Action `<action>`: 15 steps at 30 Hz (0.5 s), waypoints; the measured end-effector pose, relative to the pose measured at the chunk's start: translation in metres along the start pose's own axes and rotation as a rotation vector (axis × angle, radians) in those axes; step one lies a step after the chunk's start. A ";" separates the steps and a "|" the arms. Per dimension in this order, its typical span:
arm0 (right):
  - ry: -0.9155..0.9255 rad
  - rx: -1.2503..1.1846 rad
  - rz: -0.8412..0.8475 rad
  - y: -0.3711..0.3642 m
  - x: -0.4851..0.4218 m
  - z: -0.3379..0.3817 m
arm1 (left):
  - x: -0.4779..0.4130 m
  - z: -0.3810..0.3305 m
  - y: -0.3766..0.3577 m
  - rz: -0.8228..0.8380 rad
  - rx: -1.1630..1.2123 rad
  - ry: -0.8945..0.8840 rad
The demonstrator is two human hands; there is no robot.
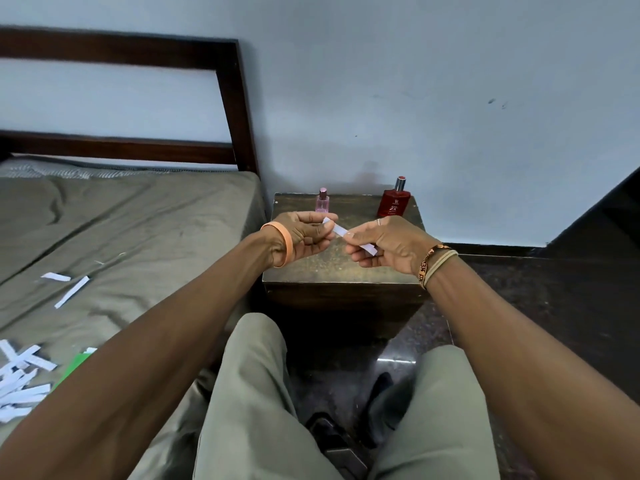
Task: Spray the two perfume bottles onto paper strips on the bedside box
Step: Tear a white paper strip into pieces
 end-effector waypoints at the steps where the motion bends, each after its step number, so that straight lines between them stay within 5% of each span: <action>1: 0.009 0.022 0.001 0.000 0.004 0.001 | 0.002 0.001 -0.002 -0.019 -0.013 -0.001; 7: 0.161 0.150 -0.086 -0.006 0.016 0.012 | 0.015 0.003 -0.011 -0.123 -0.060 -0.039; 15: 0.081 0.103 -0.033 -0.012 0.017 0.008 | 0.023 -0.003 -0.008 -0.201 -0.138 -0.038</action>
Point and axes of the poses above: each hand's wrist, its own x-axis away from the middle knuckle, its own y-axis out of the back of the hand, z = x × y, the point moved 4 cm from there along -x, towards the middle knuckle, and after that the axes turned 15 degrees about y, right-handed, at the moved point
